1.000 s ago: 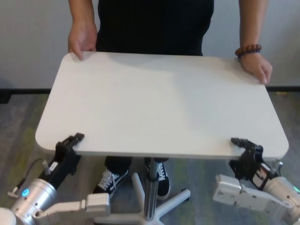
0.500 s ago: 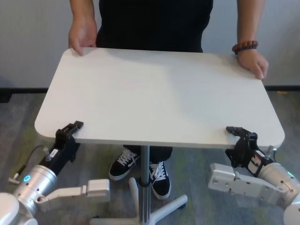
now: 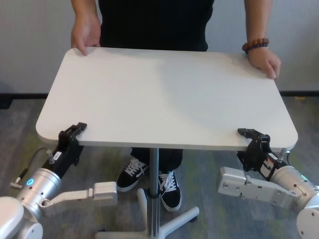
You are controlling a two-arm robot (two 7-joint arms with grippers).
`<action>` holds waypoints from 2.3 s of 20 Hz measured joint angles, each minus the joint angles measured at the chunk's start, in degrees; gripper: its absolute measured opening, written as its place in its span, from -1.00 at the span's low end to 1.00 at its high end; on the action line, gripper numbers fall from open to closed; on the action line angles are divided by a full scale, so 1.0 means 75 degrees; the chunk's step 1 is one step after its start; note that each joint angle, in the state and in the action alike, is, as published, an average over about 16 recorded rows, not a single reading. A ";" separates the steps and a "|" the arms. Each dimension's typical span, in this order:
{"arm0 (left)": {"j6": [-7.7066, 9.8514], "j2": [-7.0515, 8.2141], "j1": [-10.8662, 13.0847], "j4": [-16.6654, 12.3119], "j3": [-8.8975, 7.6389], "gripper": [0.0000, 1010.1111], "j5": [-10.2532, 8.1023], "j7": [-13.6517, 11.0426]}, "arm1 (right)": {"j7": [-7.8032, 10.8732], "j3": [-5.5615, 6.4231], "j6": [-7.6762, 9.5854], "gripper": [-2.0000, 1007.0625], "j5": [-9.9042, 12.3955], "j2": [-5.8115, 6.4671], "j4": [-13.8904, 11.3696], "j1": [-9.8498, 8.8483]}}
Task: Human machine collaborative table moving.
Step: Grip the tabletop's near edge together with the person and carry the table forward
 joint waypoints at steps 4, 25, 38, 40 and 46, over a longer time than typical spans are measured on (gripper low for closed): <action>0.0043 -0.0043 -0.0108 0.0109 0.0021 -0.46 -0.0013 0.0014 | 0.0011 -0.0055 -0.0011 -0.29 -0.0044 -0.0026 0.0146 0.0153; 0.0327 -0.0509 -0.0906 0.0962 0.0439 -0.45 0.0265 0.0155 | 0.0032 -0.0416 -0.0010 -0.28 -0.0270 -0.0081 0.1147 0.1013; 0.0524 -0.0772 -0.1254 0.1759 0.0671 -0.45 0.0423 0.0391 | -0.0096 -0.0680 -0.0041 -0.28 -0.0392 -0.0199 0.1836 0.1388; 0.0545 -0.0809 -0.1298 0.1881 0.0708 -0.45 0.0440 0.0422 | -0.0126 -0.0725 -0.0053 -0.28 -0.0412 -0.0225 0.1955 0.1445; 0.0609 -0.0931 -0.1425 0.2247 0.0822 -0.45 0.0493 0.0517 | -0.0213 -0.0841 -0.0112 -0.28 -0.0434 -0.0291 0.2282 0.1590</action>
